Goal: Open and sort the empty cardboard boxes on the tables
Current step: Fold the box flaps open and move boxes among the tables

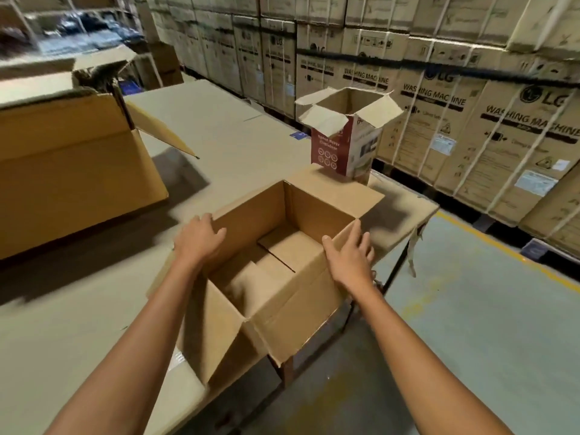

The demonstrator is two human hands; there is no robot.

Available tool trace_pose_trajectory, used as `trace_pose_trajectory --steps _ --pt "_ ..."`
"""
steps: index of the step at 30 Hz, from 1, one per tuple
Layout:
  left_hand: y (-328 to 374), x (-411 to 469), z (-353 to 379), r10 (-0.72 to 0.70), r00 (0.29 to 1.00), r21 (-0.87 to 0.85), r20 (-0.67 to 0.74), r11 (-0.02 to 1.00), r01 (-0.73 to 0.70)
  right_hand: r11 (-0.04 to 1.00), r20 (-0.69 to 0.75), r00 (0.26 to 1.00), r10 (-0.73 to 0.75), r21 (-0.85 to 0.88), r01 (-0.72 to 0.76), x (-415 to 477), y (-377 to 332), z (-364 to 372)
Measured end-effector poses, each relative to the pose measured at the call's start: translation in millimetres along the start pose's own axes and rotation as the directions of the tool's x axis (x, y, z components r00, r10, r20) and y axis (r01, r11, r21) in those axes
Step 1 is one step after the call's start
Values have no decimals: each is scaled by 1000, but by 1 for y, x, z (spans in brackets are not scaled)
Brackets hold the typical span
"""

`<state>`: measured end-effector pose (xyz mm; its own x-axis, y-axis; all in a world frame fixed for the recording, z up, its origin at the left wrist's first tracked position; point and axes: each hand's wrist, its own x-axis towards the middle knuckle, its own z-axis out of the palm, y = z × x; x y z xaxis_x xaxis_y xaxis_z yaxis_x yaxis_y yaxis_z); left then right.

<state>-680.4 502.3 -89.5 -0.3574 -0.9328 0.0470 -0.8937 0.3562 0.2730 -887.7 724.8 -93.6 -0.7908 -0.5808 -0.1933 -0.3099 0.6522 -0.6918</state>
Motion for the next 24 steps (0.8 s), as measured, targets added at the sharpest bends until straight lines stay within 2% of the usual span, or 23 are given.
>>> trace_pose_trajectory --steps 3,12,16,18,20,22,23,24 --pt "5 -1 1 7 999 83 34 997 -10 999 14 1000 -7 54 6 8 5 16" --pt "-7 -56 -11 -140 986 227 91 967 116 994 128 987 -96 -34 101 54 -11 12" --pt "-22 -65 -19 -174 967 204 188 970 135 998 130 991 32 41 -37 50 -21 24" --pt "-30 -52 -26 -171 943 97 286 984 149 984 135 983 121 112 -137 43 -24 30" --pt "-37 -36 -30 -129 898 -152 420 966 210 958 159 969 187 191 -216 31 -23 32" --pt "-41 -25 -31 -59 818 -437 573 822 366 917 165 960 226 297 -267 16 -19 31" --pt "-43 -22 -30 -18 784 -525 621 734 432 888 154 958 242 364 -283 7 -15 32" --pt "-46 -18 -26 12 769 -556 639 697 452 854 132 955 266 427 -297 -2 -10 32"
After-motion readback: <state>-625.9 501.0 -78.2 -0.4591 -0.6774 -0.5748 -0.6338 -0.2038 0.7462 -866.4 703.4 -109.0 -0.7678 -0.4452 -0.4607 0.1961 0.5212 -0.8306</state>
